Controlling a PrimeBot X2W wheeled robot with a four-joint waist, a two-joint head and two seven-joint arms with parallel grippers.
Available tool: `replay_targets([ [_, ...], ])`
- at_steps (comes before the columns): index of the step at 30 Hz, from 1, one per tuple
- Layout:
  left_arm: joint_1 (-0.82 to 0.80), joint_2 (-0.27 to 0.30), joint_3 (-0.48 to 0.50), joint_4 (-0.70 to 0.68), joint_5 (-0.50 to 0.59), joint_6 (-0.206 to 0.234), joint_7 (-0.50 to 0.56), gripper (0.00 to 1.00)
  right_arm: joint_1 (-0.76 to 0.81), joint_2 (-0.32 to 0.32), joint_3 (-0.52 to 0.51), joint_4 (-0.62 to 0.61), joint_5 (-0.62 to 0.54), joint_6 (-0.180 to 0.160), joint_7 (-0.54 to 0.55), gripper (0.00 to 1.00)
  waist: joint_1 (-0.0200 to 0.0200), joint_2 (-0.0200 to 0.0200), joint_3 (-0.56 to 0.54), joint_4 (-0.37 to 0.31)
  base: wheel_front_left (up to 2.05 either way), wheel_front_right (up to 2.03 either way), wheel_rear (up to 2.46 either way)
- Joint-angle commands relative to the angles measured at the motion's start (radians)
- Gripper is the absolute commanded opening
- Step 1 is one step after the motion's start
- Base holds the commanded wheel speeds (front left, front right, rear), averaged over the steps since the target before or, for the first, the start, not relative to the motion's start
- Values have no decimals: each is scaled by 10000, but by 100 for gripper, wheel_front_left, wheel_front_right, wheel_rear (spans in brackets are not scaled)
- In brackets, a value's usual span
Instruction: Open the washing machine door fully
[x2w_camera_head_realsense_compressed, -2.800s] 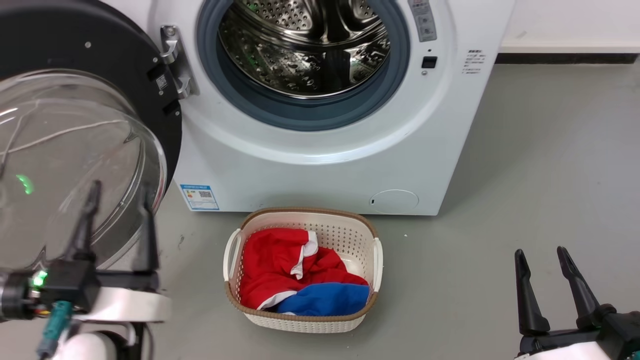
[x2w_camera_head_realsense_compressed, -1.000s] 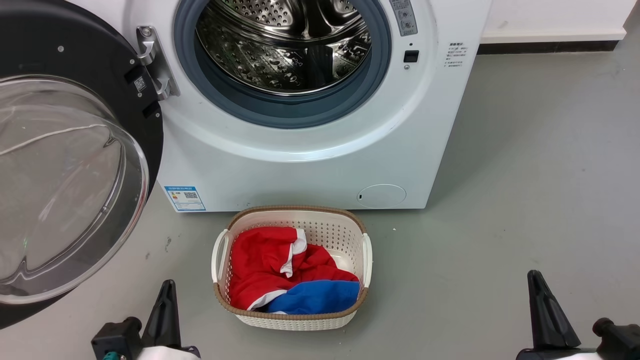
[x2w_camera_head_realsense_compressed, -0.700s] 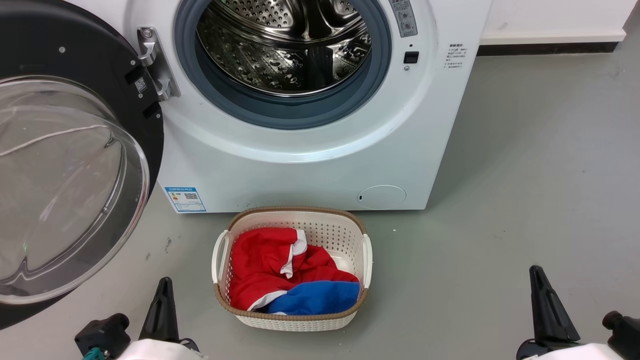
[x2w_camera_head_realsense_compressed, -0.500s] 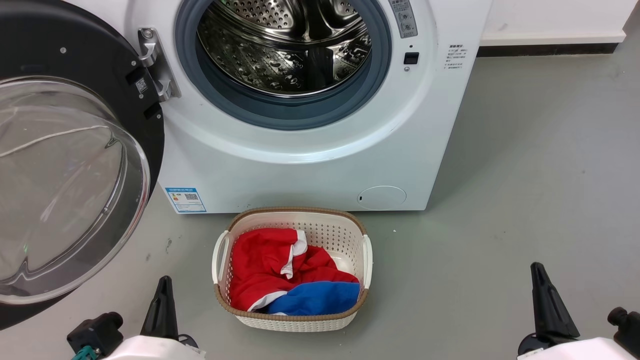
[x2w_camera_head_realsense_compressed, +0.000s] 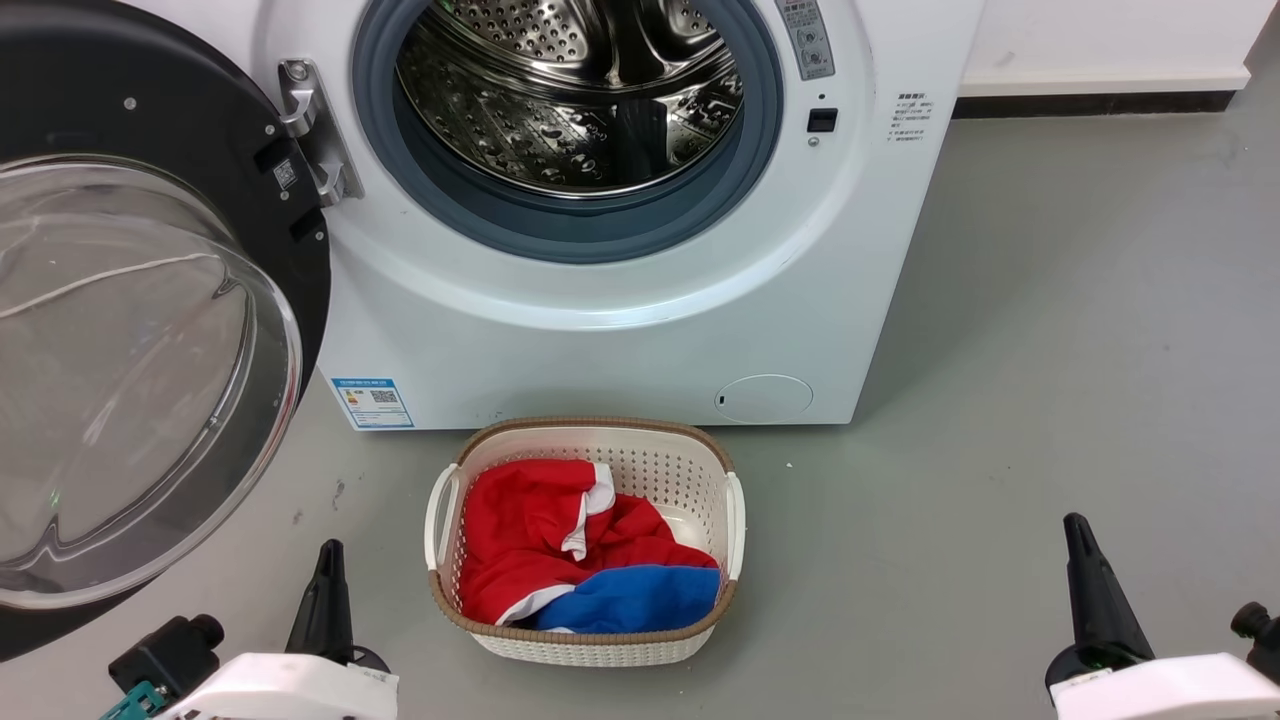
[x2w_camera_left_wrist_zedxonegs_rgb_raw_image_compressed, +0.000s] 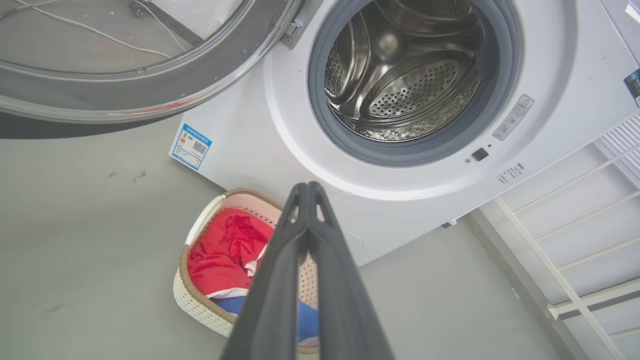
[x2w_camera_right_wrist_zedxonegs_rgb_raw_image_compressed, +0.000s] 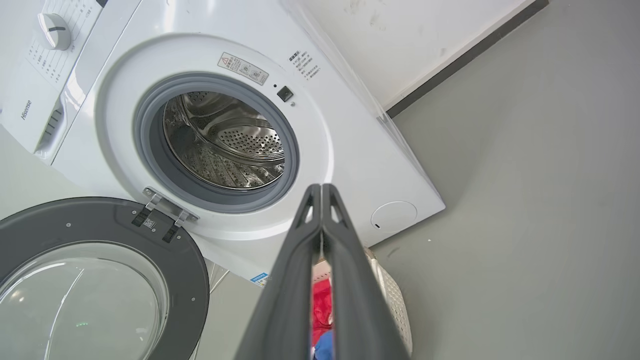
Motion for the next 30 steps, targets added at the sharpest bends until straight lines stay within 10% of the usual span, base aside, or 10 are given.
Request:
replay_targets([
  [1,-252,23,45,-82,-415,-87,95,0,-320,-98,-18,-41,424,1,71,0,-1,0,-7,2,0,0,0],
  [30,-738,27,183,192,-4177,-318,1036,0,-1005,-142,-147,586,4093,1,959,0,-1,0,-126,20,0,0,0],
])
